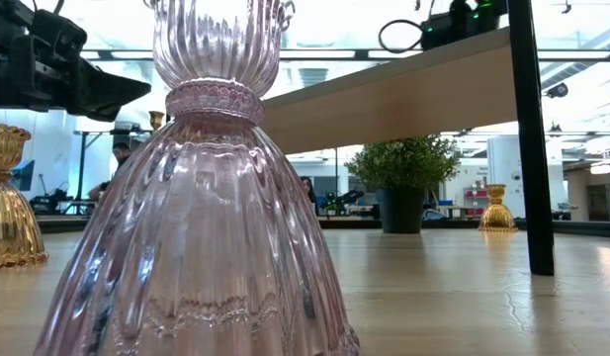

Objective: Pick & Place candle stick holders
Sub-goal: Put the light pink glass candle holder on the shelf

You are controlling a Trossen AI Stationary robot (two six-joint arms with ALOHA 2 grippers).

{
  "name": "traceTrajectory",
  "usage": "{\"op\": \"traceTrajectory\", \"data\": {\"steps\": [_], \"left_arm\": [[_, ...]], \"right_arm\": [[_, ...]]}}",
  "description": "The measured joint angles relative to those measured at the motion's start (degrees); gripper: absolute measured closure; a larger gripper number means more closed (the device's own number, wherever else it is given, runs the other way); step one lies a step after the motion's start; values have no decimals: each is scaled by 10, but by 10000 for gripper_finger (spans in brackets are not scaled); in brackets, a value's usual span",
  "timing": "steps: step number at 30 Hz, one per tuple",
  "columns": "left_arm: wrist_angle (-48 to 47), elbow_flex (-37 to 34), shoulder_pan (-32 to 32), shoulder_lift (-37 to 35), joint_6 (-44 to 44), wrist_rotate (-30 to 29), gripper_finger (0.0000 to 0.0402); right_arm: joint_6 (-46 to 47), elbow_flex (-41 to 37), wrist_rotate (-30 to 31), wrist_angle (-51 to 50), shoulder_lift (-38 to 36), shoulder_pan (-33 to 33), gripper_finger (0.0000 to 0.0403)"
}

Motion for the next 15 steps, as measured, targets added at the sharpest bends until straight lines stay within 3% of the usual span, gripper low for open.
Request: {"op": "traceTrajectory", "data": {"steps": [5, 15], "left_arm": [[0, 0, 0, 0, 0, 0, 383], [0, 0, 0, 0, 0, 0, 383]], "right_arm": [[-2, 78, -30, -5, 52, -1, 394], [17, 338, -30, -110, 138, -24, 394]]}}
